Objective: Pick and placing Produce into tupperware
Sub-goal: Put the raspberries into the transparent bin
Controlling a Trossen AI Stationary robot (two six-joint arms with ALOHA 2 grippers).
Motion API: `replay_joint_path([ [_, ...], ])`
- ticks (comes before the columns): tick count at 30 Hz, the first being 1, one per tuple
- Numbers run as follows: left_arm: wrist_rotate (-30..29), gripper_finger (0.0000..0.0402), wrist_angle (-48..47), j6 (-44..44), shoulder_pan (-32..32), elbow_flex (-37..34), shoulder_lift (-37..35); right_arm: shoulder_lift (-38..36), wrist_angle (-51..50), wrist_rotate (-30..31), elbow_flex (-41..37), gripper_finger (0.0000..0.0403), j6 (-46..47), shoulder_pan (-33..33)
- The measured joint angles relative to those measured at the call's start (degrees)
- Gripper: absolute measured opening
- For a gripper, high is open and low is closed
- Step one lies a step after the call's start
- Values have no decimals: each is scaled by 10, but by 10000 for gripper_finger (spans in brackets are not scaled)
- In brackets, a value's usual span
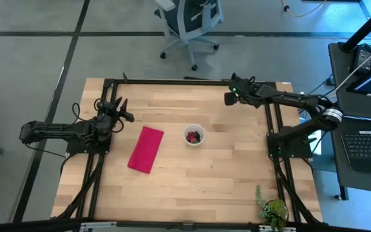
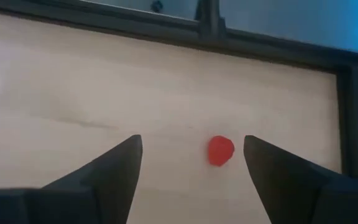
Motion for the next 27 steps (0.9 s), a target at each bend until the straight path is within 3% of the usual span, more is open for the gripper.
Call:
replay_joint_path([
  [15, 12, 124, 1, 1, 0, 0, 0, 153, 46, -35, 0, 284, 22, -73],
  [22, 12, 124, 1, 1, 0, 0, 0, 178, 46, -32, 3, 283, 22, -72],
  [27, 13, 124, 1, 1, 0, 0, 0, 179, 48, -35, 3, 252, 22, -72],
])
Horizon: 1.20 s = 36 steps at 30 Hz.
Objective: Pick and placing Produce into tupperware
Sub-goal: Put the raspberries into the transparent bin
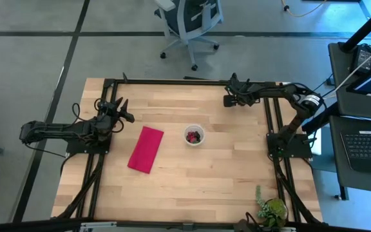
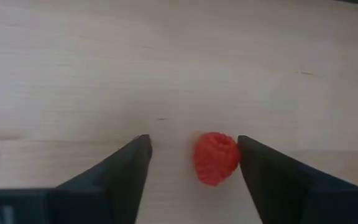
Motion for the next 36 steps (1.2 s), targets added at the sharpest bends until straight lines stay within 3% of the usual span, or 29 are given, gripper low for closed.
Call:
replay_joint_path([
  [13, 2, 124, 0, 0, 0, 0, 0, 2, -2, -30, 0, 98, -17, 0],
  [21, 3, 124, 0, 0, 0, 0, 0, -10, -16, -33, 4, 95, -47, 5],
  [27, 2, 124, 0, 0, 0, 0, 0, -66, -24, -92, 51, 94, -82, 42],
  [33, 2, 124, 0, 0, 0, 0, 0, -116, -18, -204, 111, 94, -108, 138],
  [36, 2, 124, 0, 0, 0, 0, 0, -115, -23, -225, 147, 94, -116, 212],
])
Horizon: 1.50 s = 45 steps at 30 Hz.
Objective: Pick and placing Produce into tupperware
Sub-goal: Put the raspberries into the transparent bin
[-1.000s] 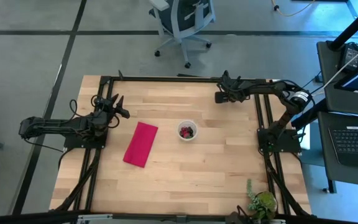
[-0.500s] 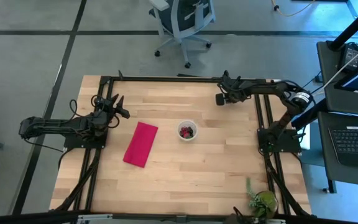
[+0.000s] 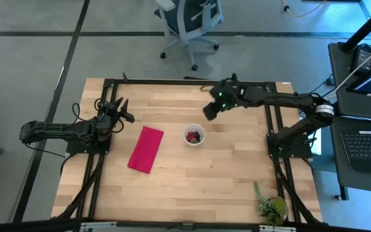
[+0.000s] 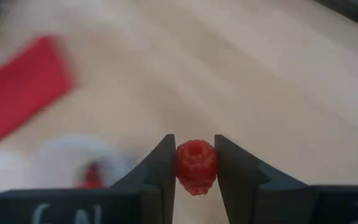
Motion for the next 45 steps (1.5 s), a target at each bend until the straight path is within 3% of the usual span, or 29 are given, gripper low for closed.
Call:
replay_joint_path([
  [5, 0, 124, 0, 0, 0, 0, 0, 17, 1, 4, 64, 94, -12, 111],
  [10, 1, 124, 0, 0, 0, 0, 0, 64, -15, 10, 119, 94, -27, 169],
  [19, 8, 124, 1, 0, 0, 0, 0, 169, -42, 10, 143, 93, -55, 199],
  [30, 8, 124, 1, 0, 0, 0, 0, 240, -29, 14, 144, 95, -104, 204],
  [45, 8, 124, 1, 1, 0, 0, 0, 195, -37, 20, 143, 221, -131, 204],
])
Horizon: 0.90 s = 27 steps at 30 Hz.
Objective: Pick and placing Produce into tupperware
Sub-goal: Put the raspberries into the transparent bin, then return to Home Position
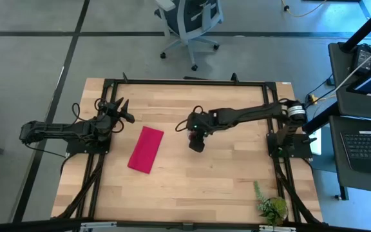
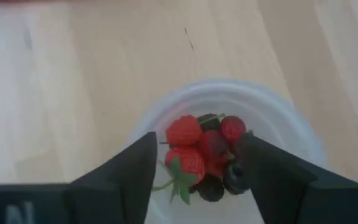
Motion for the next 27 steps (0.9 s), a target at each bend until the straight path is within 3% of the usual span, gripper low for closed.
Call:
replay_joint_path([
  [6, 0, 124, 0, 30, 0, 0, 0, -91, -58, 24, 0, 260, 0, 2],
  [11, 0, 124, 1, 3, 0, 0, 0, -225, -4, 148, -54, 266, -26, 37],
  [14, -6, 124, 1, 3, 0, 0, 0, -309, 60, 185, -131, 267, -53, 51],
  [20, -53, 124, -1, -16, 0, 0, -1, -476, 197, 189, -326, 267, -101, 23],
  [23, -23, 124, -1, -23, 0, 0, -1, -562, 256, 187, -420, 267, -116, -6],
  [27, 42, 124, 10, -17, 0, 0, -1, -669, 326, 105, -522, 267, -142, -45],
])
